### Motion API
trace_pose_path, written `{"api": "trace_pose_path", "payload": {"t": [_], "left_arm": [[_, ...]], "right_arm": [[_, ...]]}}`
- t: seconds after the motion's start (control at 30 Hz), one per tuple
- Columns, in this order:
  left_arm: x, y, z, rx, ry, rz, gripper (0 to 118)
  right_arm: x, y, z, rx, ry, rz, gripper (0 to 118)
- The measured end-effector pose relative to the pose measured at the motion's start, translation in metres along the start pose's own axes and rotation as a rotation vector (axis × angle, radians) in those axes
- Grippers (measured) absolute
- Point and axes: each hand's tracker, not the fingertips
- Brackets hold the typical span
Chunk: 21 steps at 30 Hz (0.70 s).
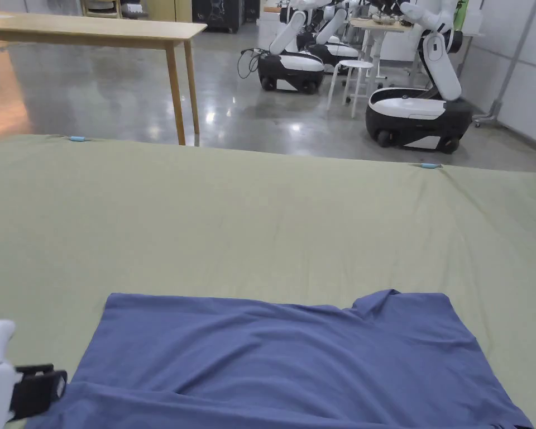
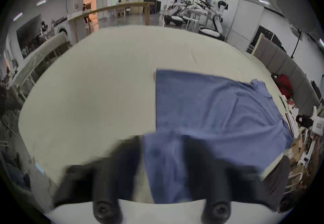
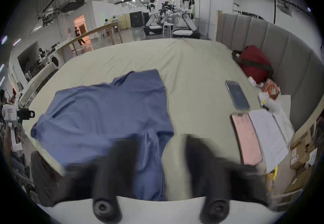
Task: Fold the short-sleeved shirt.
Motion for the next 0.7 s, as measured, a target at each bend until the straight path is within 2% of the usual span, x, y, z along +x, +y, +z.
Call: {"api": "trace_pose_path", "payload": {"t": [0.03,0.2,0.23,0.27,0.3,0.33,0.4,0.5,0.63,0.67,0.7], "left_arm": [[0.002,0.013,-0.013,-0.004,0.000,-0.008,3],[0.015,0.064,-0.076,-0.028,-0.030,-0.019,5],[0.016,0.073,-0.090,-0.024,-0.021,-0.018,22],[0.016,0.080,-0.104,-0.029,-0.012,-0.013,60],[0.017,0.087,-0.116,-0.048,0.009,0.003,103],[0.017,0.092,-0.132,-0.101,0.028,0.013,118],[0.016,0.098,-0.149,-0.067,0.020,0.025,115],[0.018,0.105,-0.177,-0.106,0.131,0.001,114],[0.015,0.105,-0.189,-0.126,0.084,0.038,113],[0.016,0.104,-0.187,-0.141,0.078,0.049,107],[0.018,0.101,-0.187,-0.151,0.067,0.042,93]], "right_arm": [[0.000,0.009,-0.013,0.008,-0.018,0.005,1],[0.001,0.042,-0.067,-0.026,0.005,0.000,1],[0.000,0.046,-0.076,-0.033,0.008,0.004,1],[0.000,0.050,-0.083,-0.039,0.016,0.010,1],[-0.001,0.053,-0.090,-0.043,0.018,0.013,1],[-0.004,0.056,-0.096,-0.046,0.011,0.016,1],[-0.004,0.061,-0.108,-0.062,0.026,0.024,1],[-0.004,0.065,-0.124,-0.077,0.024,0.026,1],[0.000,0.070,-0.142,-0.095,0.019,0.016,1],[0.000,0.072,-0.146,-0.100,0.014,0.020,1],[0.000,0.075,-0.148,-0.099,0.009,0.025,1]]}}
